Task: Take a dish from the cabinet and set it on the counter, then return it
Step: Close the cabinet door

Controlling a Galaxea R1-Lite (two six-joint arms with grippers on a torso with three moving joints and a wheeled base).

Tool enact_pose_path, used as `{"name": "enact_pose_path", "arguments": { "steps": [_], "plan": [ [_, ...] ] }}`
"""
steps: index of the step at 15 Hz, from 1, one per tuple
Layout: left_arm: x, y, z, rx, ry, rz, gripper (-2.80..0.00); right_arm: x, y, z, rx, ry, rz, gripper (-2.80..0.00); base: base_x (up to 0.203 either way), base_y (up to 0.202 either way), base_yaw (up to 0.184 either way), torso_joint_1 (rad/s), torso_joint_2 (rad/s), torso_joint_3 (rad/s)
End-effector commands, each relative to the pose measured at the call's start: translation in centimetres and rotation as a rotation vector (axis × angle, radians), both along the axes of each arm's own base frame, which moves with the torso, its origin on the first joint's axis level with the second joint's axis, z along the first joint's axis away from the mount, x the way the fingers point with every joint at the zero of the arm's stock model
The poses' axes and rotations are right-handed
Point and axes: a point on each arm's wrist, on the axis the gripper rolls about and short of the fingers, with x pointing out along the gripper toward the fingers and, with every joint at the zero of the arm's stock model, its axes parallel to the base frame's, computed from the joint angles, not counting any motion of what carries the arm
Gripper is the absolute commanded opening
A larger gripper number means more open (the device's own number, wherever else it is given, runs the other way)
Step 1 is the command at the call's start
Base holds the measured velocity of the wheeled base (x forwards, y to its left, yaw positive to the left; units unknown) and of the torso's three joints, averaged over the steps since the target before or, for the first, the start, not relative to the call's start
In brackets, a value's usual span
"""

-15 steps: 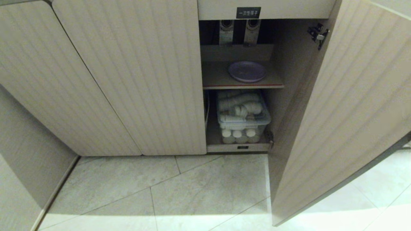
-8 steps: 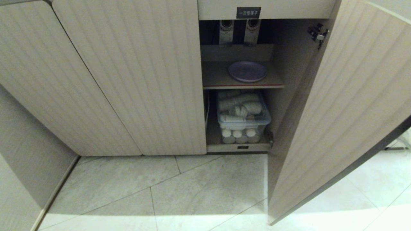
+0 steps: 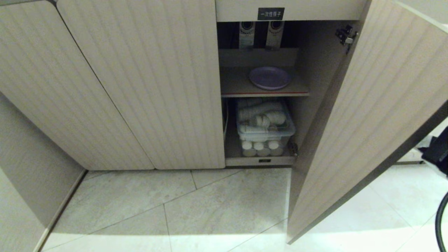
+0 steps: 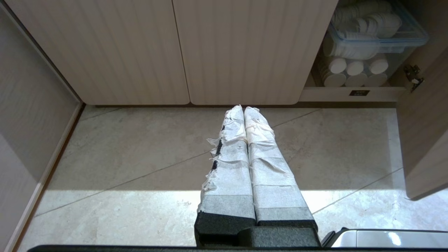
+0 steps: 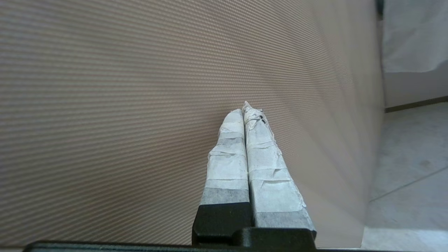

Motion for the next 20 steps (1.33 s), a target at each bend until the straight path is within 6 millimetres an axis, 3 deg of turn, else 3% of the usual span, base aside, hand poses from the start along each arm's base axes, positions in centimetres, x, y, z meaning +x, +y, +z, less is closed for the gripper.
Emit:
{"name": "enact_pose_path", "arguments": {
  "steps": [1,9,15,20],
  "plan": [
    [0.0,0.0,0.0,-0.001,-0.001,0.000,-2.80,1.1,0.5,-0.2,0.002,0.005,0.058,-2.80,0.000,0.000,0.000,0.000,0.00,0.000],
    [0.0,0.0,0.0,-0.001,-0.001,0.000,-2.80,4.0,2.0,-0.5,-0.013,0.044,0.109,-2.80,0.000,0.000,0.000,0.000,0.00,0.000],
    [0.0,0.0,0.0,-0.001,-0.001,0.000,-2.80,7.9,3.6,-0.4,-0.022,0.076,0.116,-2.80,0.000,0.000,0.000,0.000,0.00,0.000],
    [0.0,0.0,0.0,-0.001,-0.001,0.000,-2.80,12.5,6.6,-0.4,-0.017,0.061,0.153,-2.80,0.000,0.000,0.000,0.000,0.00,0.000]
  ]
}}
